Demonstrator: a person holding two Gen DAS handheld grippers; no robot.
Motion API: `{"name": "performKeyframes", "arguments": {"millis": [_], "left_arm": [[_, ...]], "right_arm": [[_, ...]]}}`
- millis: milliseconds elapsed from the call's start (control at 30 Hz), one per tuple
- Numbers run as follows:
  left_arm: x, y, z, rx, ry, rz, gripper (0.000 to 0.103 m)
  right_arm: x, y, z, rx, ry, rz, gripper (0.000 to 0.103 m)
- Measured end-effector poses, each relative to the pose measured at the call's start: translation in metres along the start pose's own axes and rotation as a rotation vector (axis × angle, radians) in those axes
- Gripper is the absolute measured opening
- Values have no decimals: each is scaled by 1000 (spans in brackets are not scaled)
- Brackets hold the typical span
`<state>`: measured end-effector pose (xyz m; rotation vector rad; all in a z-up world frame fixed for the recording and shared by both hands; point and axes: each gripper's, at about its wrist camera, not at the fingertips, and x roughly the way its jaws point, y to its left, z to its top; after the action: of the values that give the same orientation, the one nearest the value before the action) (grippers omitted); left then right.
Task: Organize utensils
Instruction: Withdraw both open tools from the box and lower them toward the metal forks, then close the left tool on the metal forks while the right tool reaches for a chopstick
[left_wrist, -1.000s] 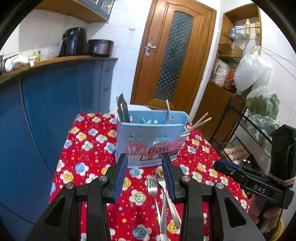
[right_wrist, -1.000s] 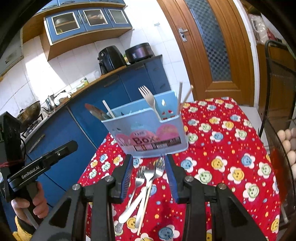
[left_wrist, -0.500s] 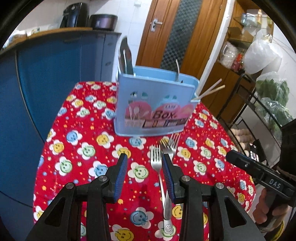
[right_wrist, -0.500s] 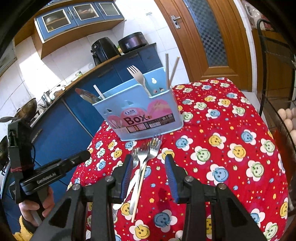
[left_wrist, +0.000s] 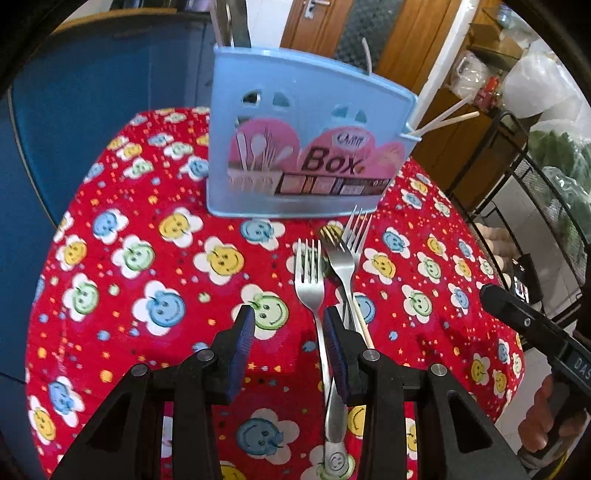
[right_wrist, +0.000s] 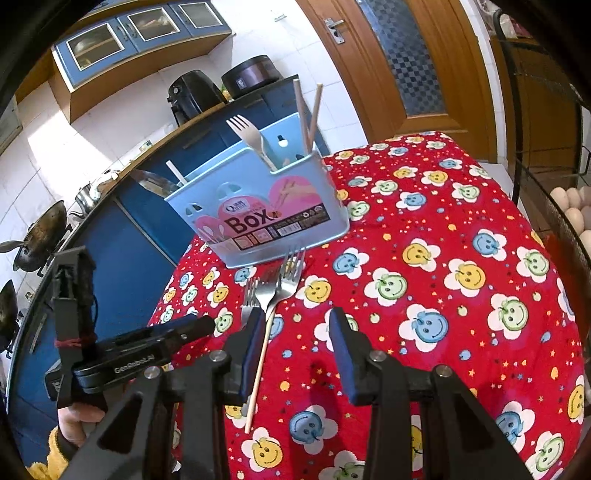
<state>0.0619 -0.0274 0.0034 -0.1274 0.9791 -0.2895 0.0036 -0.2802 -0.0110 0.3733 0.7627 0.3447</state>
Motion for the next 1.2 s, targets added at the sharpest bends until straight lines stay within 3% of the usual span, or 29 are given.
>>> {"name": "performKeyframes", "arguments": {"millis": [400,800,967,1200], "left_arm": [[26,-21,14,7,-2,-58,39],[51,-33,26,34,-15,-54,39],[51,-39,27,50,-27,-77,30],[54,-44,25,78,-35,-55,29]], "right_arm": [[8,-19,-4,42,30,-11,39],[15,-35,-6,73,46,-8,39],[18,-38,-7,80,55,-4,39],[20,-39,-8,80,61,-4,39]]}}
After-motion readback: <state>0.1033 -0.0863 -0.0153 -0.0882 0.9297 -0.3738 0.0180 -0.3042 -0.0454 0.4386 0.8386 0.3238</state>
